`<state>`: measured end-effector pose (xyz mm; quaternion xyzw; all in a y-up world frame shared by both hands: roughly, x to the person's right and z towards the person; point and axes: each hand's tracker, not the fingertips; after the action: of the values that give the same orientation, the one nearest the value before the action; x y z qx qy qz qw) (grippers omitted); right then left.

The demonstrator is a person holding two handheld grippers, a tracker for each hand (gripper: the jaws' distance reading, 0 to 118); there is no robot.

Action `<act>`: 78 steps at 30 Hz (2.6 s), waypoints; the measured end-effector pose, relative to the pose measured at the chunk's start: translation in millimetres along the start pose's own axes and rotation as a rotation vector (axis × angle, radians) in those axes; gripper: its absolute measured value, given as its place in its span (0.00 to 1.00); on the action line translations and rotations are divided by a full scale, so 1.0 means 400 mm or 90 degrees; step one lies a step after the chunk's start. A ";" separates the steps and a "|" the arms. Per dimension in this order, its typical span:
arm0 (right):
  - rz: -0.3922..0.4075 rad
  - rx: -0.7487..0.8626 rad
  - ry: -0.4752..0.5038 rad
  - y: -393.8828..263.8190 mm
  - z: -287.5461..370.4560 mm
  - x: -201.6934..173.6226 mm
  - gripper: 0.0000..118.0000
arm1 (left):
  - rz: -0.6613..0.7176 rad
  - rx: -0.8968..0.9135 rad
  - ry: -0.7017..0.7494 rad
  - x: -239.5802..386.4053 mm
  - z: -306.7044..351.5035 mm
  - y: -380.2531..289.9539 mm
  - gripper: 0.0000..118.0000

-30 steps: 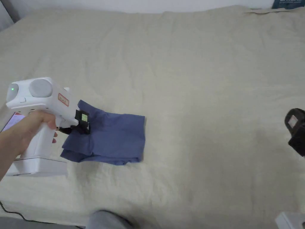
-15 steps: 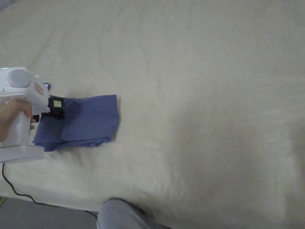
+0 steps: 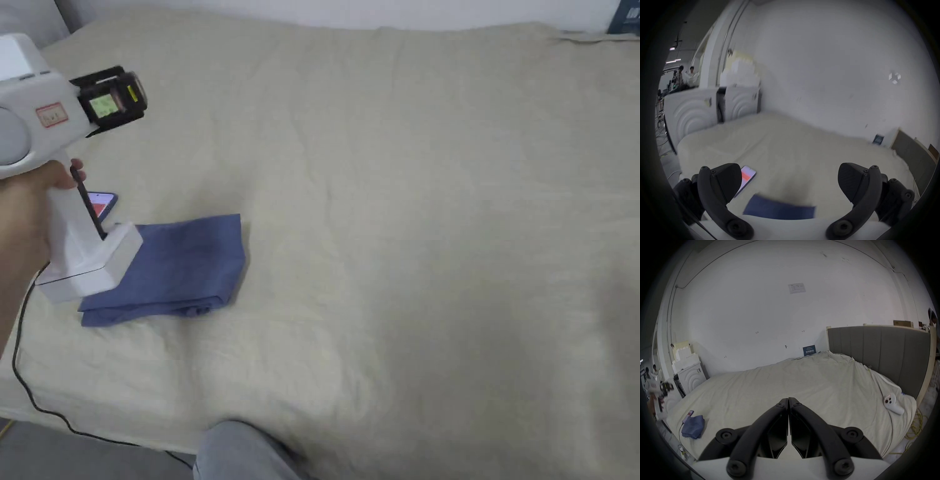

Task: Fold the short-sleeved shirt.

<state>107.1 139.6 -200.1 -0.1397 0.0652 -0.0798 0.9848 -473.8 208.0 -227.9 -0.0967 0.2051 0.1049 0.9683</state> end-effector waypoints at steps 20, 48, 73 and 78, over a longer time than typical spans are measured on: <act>0.147 0.064 0.015 0.086 -0.003 0.118 0.00 | -0.106 0.046 -0.209 0.603 0.247 -0.303 0.86; 0.096 0.021 0.011 -0.039 0.020 0.125 0.00 | -0.182 0.031 -0.145 0.582 0.293 -0.427 0.00; 0.090 0.039 0.023 -0.017 0.029 0.112 0.00 | -0.188 0.023 -0.162 0.590 0.305 -0.434 0.00; 0.093 0.045 0.017 -0.009 0.030 0.112 0.00 | -0.187 0.022 -0.165 0.595 0.299 -0.437 0.00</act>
<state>152.1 131.7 -192.3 -0.0983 0.0854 -0.0122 0.9914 -173.5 106.9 -194.7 -0.0946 0.0640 -0.0295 0.9930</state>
